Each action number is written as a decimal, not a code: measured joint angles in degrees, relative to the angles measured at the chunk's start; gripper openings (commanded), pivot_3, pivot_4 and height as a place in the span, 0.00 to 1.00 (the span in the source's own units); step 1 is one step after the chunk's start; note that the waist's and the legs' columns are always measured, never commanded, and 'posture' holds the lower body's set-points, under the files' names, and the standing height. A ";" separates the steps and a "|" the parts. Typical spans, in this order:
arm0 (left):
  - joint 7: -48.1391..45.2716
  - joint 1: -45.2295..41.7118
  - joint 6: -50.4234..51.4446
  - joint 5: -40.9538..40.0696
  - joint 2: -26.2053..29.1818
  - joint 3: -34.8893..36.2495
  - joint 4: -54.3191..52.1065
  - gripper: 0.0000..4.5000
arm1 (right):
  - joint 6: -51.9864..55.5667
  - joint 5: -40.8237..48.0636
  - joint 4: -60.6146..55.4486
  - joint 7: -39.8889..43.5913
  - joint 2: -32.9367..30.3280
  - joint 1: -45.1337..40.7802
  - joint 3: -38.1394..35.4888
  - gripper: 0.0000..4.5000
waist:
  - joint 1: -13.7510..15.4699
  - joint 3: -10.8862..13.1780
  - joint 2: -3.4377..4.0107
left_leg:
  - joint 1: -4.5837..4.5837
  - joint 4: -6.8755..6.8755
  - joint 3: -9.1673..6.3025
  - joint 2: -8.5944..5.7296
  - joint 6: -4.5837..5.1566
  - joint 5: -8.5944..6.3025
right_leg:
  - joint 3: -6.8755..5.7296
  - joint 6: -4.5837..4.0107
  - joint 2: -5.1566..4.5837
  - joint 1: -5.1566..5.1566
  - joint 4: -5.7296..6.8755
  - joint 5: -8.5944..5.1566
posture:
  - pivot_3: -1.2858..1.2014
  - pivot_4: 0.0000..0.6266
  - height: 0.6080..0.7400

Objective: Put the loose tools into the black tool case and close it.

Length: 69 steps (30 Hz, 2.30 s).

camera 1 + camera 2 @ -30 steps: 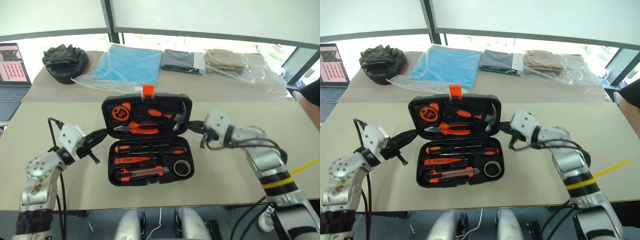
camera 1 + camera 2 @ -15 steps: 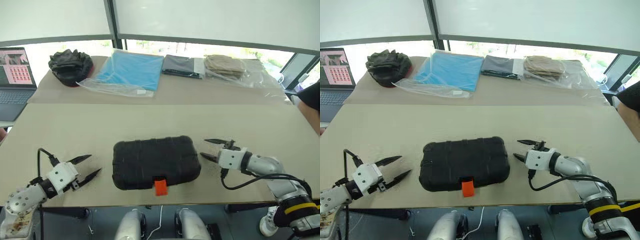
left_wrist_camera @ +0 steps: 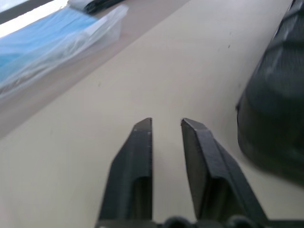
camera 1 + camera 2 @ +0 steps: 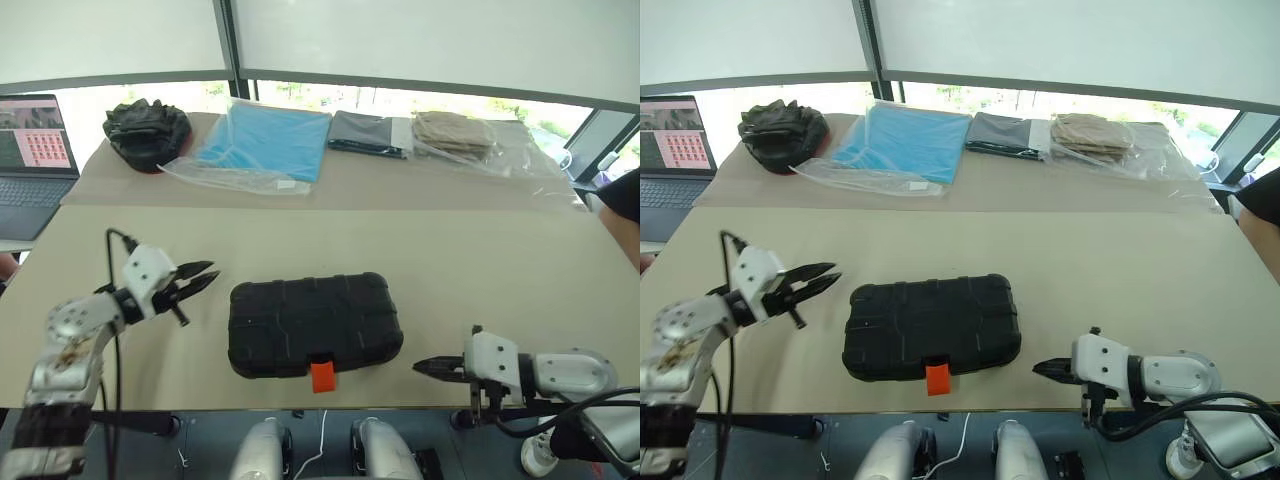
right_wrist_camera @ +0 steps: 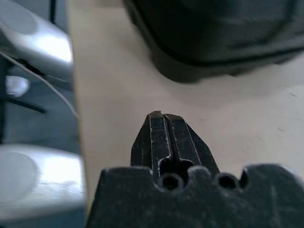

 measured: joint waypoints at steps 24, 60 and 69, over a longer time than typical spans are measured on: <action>0.94 12.05 13.82 -2.96 -0.21 4.12 -7.11 0.00 | 7.00 -15.72 24.59 -7.80 24.01 -35.21 11.54 0.00 | -1.05 0.02 -0.05 | -0.23 0.02 0.01 -0.01 -0.01 0.00 | -0.01 -0.12 -0.02 -0.31 0.15 0.05 | 0.52 0.24 1.00; -2.68 -16.01 27.79 -4.41 -5.47 -16.02 -8.83 0.00 | 21.41 -5.10 4.11 -2.85 21.19 -25.08 8.95 0.00 | 0.28 0.02 -0.06 | -0.17 0.12 -0.16 -0.14 -0.01 0.01 | 0.00 -0.02 0.07 -0.04 0.07 0.02 | 0.52 0.24 1.00; -2.97 -15.03 27.45 -4.41 -5.32 -15.30 -9.00 0.00 | 21.24 -5.80 6.94 -2.38 21.53 -27.38 10.49 0.00 | 0.25 0.02 -0.05 | -0.13 0.12 -0.16 -0.12 -0.01 0.01 | -0.01 -0.03 0.08 -0.02 0.09 0.02 | 0.52 0.24 1.00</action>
